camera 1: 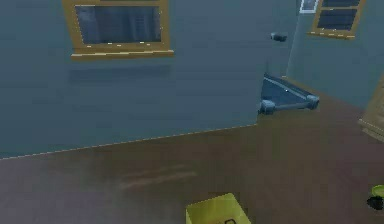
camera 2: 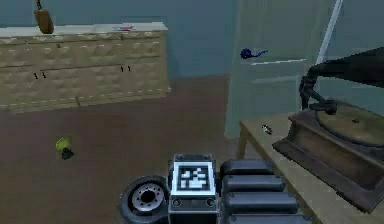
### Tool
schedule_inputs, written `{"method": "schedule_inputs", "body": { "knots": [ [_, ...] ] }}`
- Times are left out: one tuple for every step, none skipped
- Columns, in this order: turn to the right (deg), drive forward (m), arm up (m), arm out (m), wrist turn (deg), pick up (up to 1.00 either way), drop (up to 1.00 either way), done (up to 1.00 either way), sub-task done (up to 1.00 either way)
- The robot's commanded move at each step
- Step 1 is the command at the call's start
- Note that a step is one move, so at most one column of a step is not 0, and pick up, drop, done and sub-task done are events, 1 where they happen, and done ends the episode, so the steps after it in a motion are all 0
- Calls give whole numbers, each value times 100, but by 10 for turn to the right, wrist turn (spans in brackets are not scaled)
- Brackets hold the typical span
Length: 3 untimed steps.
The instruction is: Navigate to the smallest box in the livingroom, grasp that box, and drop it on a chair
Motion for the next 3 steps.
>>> {"method": "schedule_inputs", "body": {
  "knots": [
    [-90, 0, 0, 0, 0, 0, 0, 0, 0],
    [450, 0, 0, 0, 0, 0, 0, 0, 0],
    [450, 0, 0, 0, 0, 0, 0, 0, 0]
  ]
}}
